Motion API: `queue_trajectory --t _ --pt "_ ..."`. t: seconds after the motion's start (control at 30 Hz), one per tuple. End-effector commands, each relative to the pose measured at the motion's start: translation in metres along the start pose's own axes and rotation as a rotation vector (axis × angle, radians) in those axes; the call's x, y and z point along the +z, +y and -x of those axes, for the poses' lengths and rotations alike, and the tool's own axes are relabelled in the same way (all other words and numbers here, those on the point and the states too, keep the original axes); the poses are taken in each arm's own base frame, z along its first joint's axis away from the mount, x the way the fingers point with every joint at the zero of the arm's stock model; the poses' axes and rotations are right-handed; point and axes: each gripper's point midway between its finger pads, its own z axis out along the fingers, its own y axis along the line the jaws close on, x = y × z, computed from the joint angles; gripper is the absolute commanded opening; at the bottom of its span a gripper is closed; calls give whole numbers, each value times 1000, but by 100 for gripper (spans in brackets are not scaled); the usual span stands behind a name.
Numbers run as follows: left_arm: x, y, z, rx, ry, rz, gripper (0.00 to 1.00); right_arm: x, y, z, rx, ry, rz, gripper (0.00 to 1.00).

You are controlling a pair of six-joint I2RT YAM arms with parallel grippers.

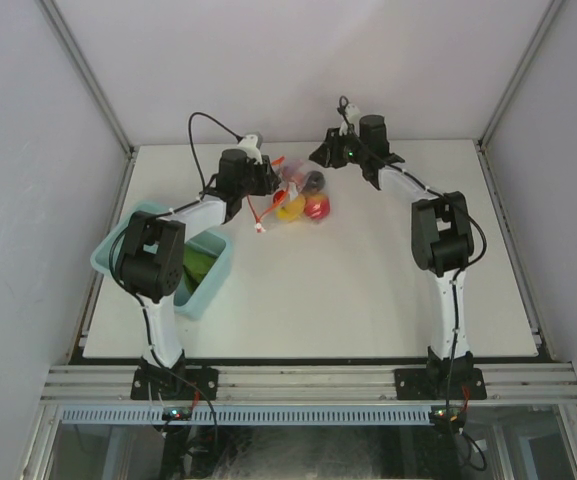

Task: Open the zip-top bag and remove the fake food
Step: Pick up the fake vegetable from the zipper food storage bag.

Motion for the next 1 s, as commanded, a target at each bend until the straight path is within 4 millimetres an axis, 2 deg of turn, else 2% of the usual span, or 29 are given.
queue_trajectory --t 0.0,0.13,0.4,0.53,0.8,0.97 --pt "-15 0 16 55 -40 9 42 15 14 5 -23 31 17 33" --pt "-18 -1 19 64 -52 2 43 26 14 -4 -65 74 -9 37" --pt "-32 8 25 65 -101 16 49 28 -13 -17 -107 156 -148 49" --pt "-35 10 26 70 -109 10 50 30 -23 -24 -118 197 -193 50" --pt "-36 23 21 68 -77 62 35 31 -39 -33 -104 234 -250 46" --pt "-32 29 15 75 -38 86 33 30 -45 -35 -98 240 -265 44"
